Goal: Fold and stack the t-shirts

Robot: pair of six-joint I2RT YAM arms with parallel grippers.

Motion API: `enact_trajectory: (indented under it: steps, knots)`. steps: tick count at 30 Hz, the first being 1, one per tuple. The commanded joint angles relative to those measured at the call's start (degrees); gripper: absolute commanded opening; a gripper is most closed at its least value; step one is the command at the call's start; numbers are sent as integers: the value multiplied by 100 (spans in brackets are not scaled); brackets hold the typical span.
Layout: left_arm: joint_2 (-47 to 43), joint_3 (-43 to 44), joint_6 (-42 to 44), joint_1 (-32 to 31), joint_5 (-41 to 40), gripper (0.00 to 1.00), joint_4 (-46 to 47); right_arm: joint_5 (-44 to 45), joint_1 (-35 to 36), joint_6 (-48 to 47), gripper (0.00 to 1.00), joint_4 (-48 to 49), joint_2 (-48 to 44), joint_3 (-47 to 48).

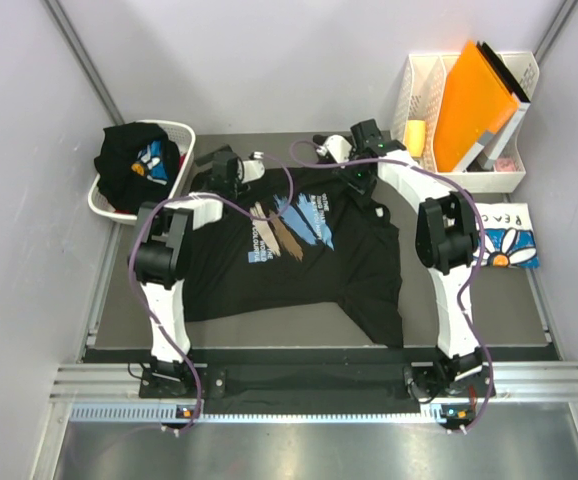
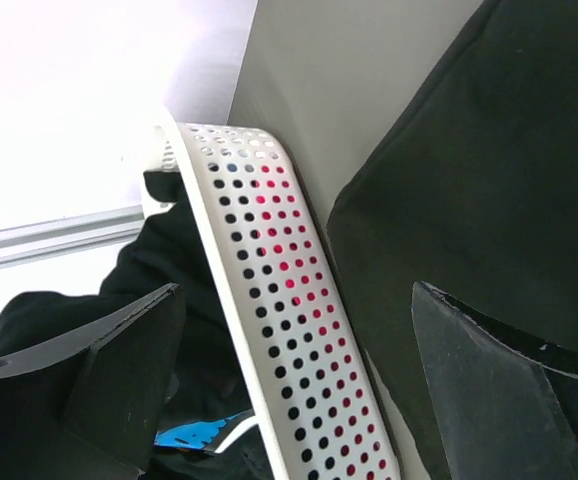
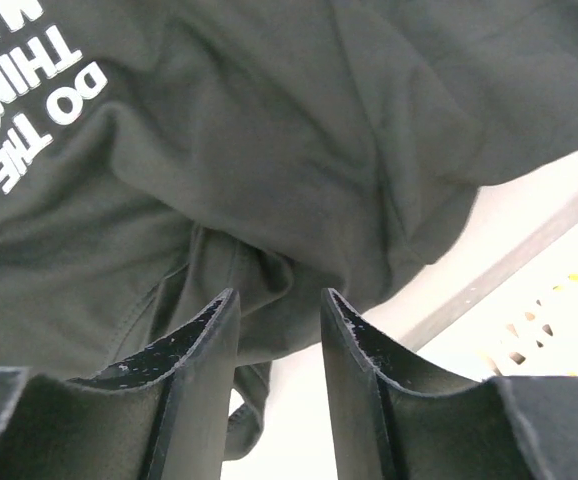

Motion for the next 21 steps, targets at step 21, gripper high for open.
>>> enact_trajectory:
  steps: [21]
  knots:
    - [383,99,461,-199,-611,99,581,-262,355,-341,37,-115,-550,-596]
